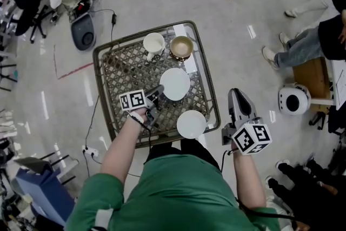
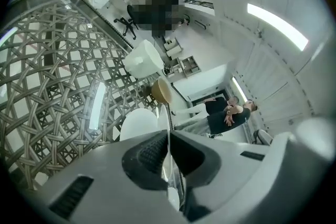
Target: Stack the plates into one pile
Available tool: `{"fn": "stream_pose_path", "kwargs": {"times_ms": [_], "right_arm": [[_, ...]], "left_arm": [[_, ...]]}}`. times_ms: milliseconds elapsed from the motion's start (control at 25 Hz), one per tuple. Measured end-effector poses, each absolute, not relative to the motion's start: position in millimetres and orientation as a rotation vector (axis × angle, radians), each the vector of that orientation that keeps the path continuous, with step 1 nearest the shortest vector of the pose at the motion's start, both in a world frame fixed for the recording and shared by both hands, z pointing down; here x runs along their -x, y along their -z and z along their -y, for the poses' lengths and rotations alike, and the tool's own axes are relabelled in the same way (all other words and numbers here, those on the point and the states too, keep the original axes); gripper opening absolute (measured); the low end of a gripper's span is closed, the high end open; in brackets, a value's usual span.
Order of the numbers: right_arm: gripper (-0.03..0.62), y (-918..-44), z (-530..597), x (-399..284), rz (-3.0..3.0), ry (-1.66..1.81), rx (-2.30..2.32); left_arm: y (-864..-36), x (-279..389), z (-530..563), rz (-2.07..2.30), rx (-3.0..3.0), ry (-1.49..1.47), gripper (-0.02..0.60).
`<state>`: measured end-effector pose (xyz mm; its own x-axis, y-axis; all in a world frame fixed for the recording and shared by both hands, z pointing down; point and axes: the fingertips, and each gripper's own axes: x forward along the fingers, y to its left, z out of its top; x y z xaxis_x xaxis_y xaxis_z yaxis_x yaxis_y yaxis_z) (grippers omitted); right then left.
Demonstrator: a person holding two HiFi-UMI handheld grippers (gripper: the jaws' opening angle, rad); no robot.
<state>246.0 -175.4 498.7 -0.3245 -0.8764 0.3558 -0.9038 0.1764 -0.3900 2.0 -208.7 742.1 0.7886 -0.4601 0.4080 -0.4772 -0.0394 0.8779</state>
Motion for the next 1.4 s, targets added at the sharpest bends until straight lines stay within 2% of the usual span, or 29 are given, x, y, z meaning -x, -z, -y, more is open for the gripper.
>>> {"fn": "stream_pose_path", "kwargs": {"times_ms": [480,840,880,920,1000,1200,1400], "right_arm": [[0.063,-517.2,174.5,-252.4,2.337,-0.893,-1.773],[0.063,-524.4,171.5,-257.5,2.326,-0.910,-1.770],[0.063,-524.1,171.5,-257.6,2.328,-0.908,-1.771],[0.061,-523.7,171.9,-257.3,2.331,-0.907,-1.771],[0.061,-522.3,173.6,-255.7,2.341,-0.902,-1.767],[0.061,-516.3,176.7,-243.5,2.373,-0.878,-1.746],[0.061,-506.1,176.8,-225.9,2.415,-0.842,-1.714]], "left_arm": [[-801.4,8.7,214.0,0.920,-1.575,-0.254,0.032],[-816.1,9.4,216.7,1.044,-1.619,-0.453,0.038],[-815.2,8.8,216.2,1.044,-1.640,-0.479,0.077],[-814.2,8.7,216.0,1.045,-1.656,-0.502,0.146],[-810.6,11.7,218.0,1.066,-1.678,-0.534,0.196],[-780.3,28.1,226.6,1.153,-1.754,-0.523,0.198],[-718.7,39.6,230.5,1.204,-1.832,-0.367,0.197]]}}
